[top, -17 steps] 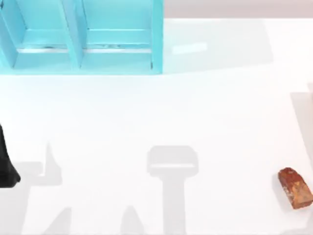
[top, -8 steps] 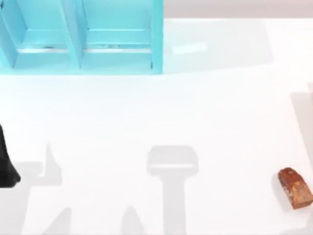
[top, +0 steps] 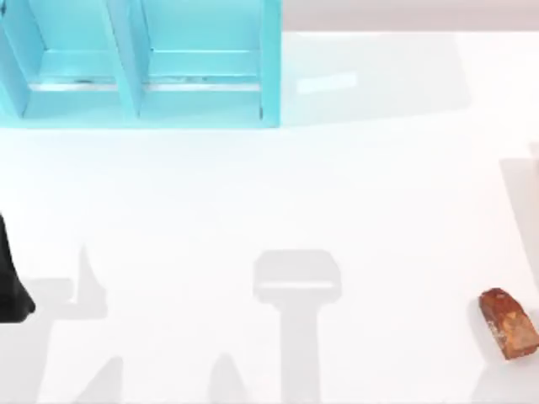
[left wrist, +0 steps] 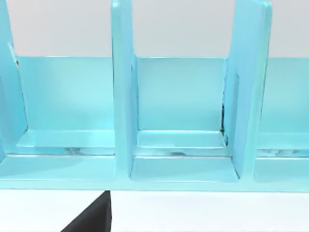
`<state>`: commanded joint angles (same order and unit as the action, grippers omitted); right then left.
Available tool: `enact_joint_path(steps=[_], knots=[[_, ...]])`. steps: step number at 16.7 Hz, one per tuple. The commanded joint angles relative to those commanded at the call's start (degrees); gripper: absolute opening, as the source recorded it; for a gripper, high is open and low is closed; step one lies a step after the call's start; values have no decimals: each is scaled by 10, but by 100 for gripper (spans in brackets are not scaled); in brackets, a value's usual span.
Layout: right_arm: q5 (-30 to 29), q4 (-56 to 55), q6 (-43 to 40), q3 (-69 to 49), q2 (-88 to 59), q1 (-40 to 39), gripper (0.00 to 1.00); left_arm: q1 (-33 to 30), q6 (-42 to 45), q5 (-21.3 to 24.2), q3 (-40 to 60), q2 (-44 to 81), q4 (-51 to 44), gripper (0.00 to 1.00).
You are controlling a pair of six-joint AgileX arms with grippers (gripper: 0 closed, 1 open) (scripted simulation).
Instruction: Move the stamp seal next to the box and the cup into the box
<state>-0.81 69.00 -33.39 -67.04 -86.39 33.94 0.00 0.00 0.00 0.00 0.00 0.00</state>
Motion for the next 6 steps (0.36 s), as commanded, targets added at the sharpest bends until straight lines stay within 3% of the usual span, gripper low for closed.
enact_joint_path(steps=[6], knots=[[0, 81, 0, -70, 15, 0, 100, 0, 0, 0, 0, 0, 0, 100]])
